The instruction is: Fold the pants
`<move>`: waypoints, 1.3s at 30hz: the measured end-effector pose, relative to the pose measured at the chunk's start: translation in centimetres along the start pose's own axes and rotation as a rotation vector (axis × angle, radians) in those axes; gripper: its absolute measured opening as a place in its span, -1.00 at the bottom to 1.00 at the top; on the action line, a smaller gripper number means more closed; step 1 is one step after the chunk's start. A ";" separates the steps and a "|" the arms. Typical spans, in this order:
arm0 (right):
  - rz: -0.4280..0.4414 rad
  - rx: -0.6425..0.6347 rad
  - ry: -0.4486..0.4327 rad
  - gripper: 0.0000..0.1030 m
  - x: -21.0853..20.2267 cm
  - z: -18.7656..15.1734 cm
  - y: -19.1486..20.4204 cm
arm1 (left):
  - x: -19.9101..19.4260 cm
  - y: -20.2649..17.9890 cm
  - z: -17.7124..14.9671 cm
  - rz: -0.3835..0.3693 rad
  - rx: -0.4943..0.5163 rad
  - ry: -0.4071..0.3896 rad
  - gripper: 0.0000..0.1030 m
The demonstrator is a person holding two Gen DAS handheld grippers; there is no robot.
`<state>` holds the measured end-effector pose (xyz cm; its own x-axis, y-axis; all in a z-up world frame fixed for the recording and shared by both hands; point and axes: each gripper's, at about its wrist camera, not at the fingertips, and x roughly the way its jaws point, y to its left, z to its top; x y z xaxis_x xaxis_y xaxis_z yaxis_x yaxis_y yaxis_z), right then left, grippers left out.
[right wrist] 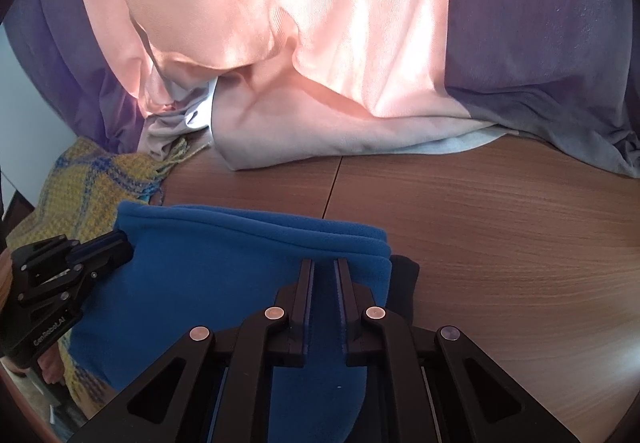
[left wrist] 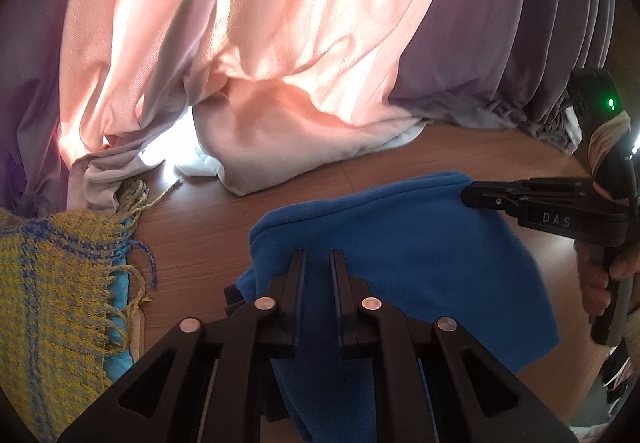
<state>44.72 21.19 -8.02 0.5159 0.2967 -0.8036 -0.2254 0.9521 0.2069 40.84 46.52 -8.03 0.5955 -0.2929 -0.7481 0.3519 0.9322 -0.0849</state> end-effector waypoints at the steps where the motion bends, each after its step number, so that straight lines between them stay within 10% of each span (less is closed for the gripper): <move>1: 0.001 0.005 -0.016 -0.80 -0.5 -0.1 0.0 | -0.9 -0.2 0.0 -0.004 -0.009 -0.021 -0.62; 23: -0.151 -0.047 -0.289 0.53 -19.5 -11.0 1.8 | -17.9 -10.4 -7.4 0.168 -0.084 -0.297 0.89; 39: -0.121 -0.061 -0.337 0.69 -28.1 -21.3 0.4 | -24.8 -19.6 -15.7 0.291 -0.037 -0.317 1.00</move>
<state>12.50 11.67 2.81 0.7834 0.1994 -0.5887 -0.1895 0.9787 0.0793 7.79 38.82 1.88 0.8606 -0.0622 -0.5054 0.1138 0.9909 0.0720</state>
